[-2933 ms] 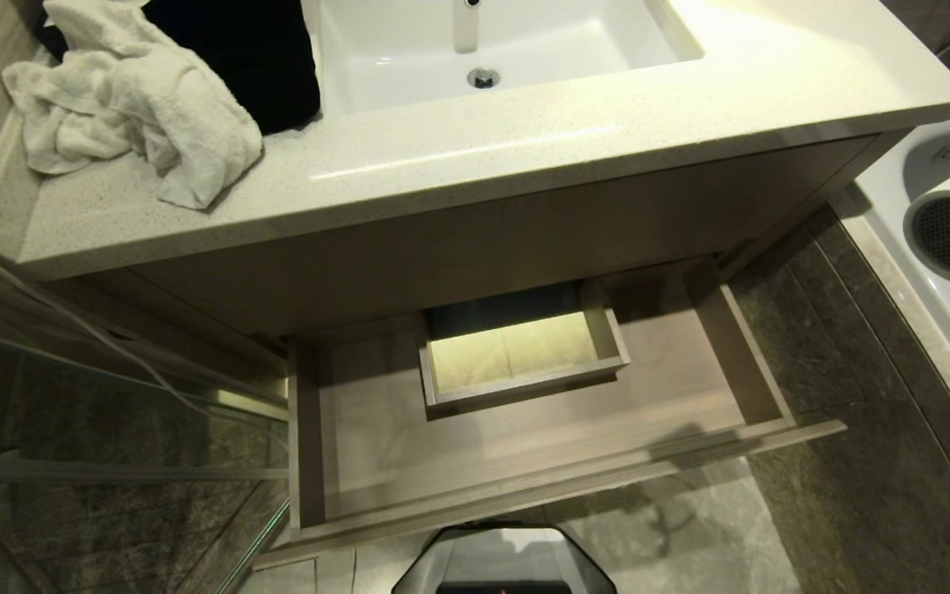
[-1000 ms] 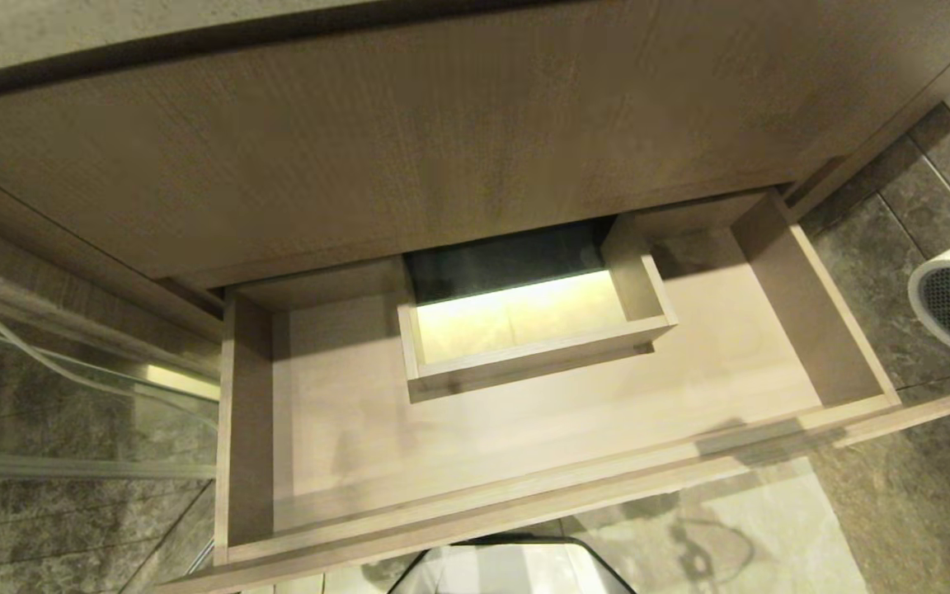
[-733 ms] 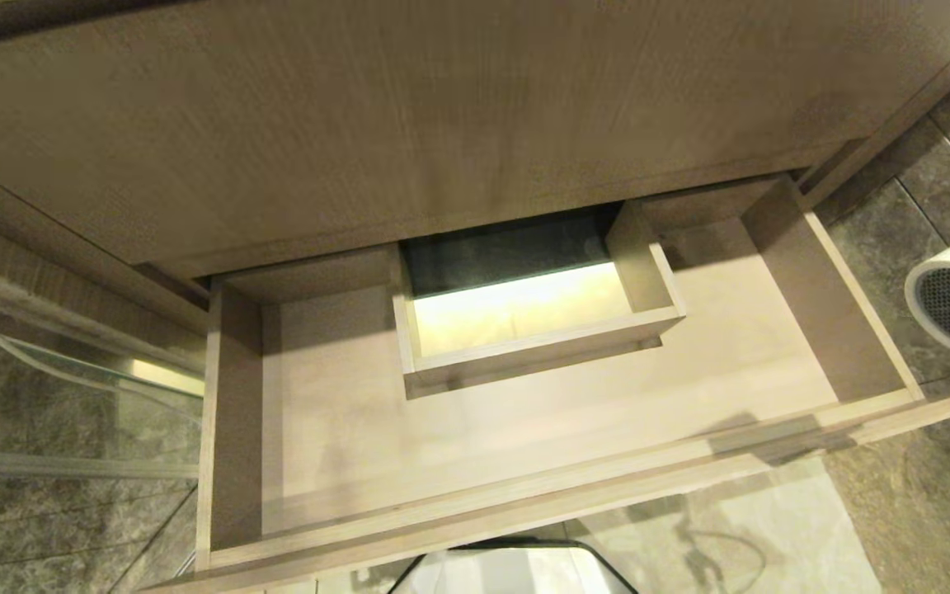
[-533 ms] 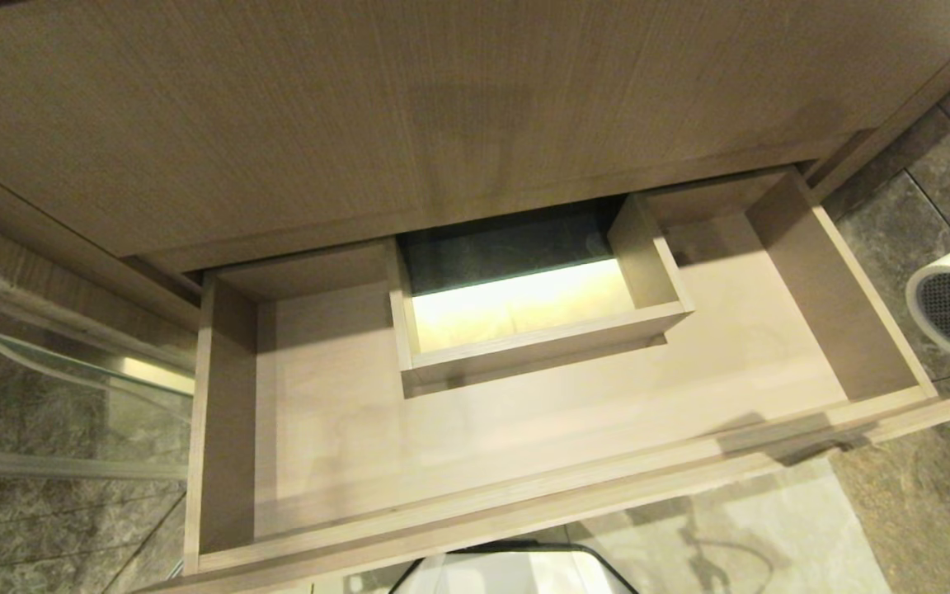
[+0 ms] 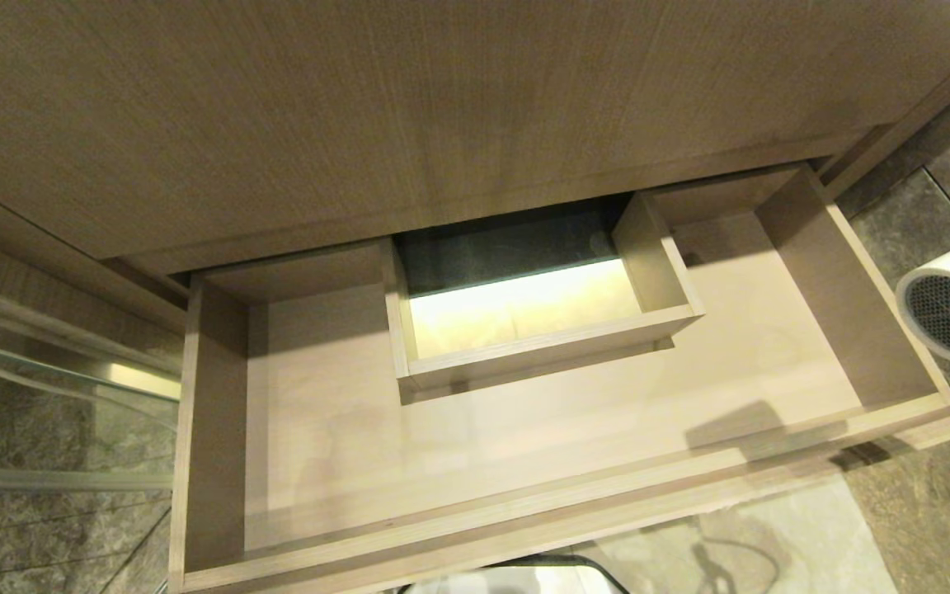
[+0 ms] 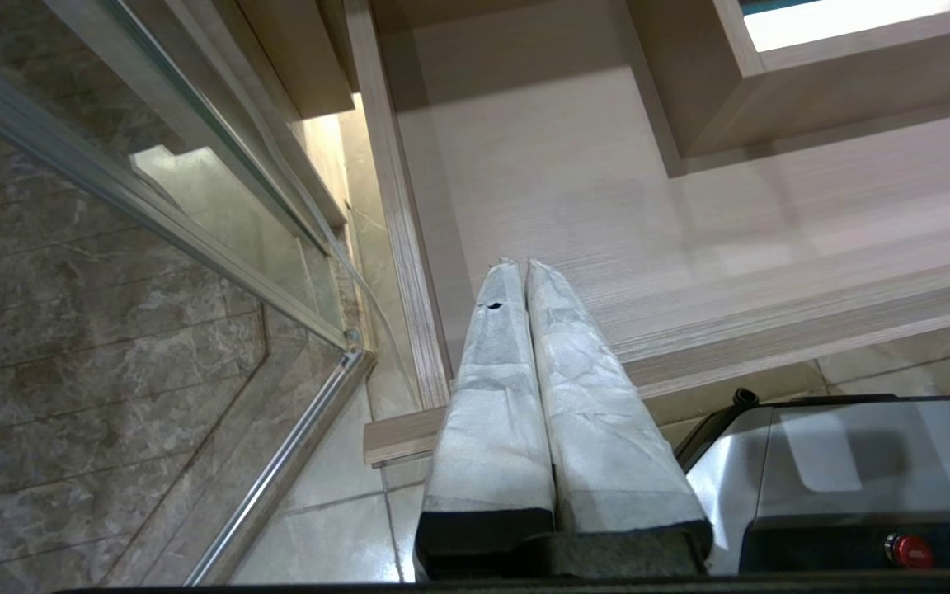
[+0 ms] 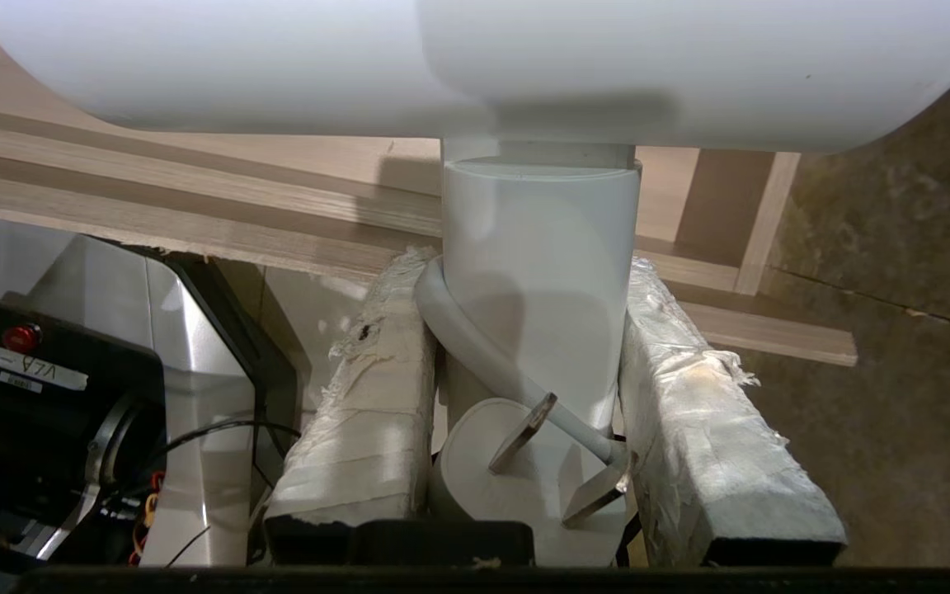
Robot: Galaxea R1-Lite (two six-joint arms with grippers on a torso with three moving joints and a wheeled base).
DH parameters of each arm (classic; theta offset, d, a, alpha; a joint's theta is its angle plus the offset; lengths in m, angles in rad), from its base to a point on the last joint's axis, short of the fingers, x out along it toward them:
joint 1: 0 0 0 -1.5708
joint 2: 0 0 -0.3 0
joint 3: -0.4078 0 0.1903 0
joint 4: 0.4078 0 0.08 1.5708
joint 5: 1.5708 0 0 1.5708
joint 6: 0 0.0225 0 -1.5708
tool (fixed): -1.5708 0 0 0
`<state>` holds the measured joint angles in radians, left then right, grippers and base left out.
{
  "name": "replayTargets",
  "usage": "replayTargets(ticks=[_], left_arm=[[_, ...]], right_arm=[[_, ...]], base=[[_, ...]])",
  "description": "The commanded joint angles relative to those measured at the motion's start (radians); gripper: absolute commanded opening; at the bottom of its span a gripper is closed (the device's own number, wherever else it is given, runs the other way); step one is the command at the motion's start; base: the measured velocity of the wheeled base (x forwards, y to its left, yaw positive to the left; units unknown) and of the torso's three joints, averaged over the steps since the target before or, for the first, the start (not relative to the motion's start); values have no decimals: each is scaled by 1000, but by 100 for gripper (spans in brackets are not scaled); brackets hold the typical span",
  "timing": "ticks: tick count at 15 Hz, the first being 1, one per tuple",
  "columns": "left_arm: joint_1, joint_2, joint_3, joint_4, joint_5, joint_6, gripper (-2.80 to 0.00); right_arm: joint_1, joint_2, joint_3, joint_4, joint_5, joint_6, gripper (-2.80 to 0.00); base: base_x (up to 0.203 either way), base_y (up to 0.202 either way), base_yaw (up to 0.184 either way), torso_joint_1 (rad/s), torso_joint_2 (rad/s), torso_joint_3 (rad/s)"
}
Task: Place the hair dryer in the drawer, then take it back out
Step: Put it into the drawer
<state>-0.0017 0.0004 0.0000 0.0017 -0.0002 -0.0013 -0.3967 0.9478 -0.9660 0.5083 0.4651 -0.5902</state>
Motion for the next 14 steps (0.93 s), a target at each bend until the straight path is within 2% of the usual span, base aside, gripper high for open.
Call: replayTargets(ticks=[1, 4, 9, 11, 14], left_arm=[[0, 0, 2, 0, 0, 0, -280], [0, 0, 2, 0, 0, 0, -280], [0, 0, 2, 0, 0, 0, -280], [0, 0, 0, 0, 0, 0, -280], [0, 0, 0, 0, 0, 0, -280]], right_arm=[[4, 43, -1, 7, 2, -3, -280], [9, 149, -13, 21, 1, -2, -280], [12, 167, -31, 14, 2, 0, -280], [20, 299, -95, -1, 3, 3, -280], [33, 624, -260, -22, 5, 18, -280]], base=[[0, 0, 0, 75, 46, 50], [0, 0, 0, 51, 18, 41], [0, 0, 0, 9, 1, 24], [0, 0, 0, 0, 0, 0], [0, 0, 0, 0, 0, 0]])
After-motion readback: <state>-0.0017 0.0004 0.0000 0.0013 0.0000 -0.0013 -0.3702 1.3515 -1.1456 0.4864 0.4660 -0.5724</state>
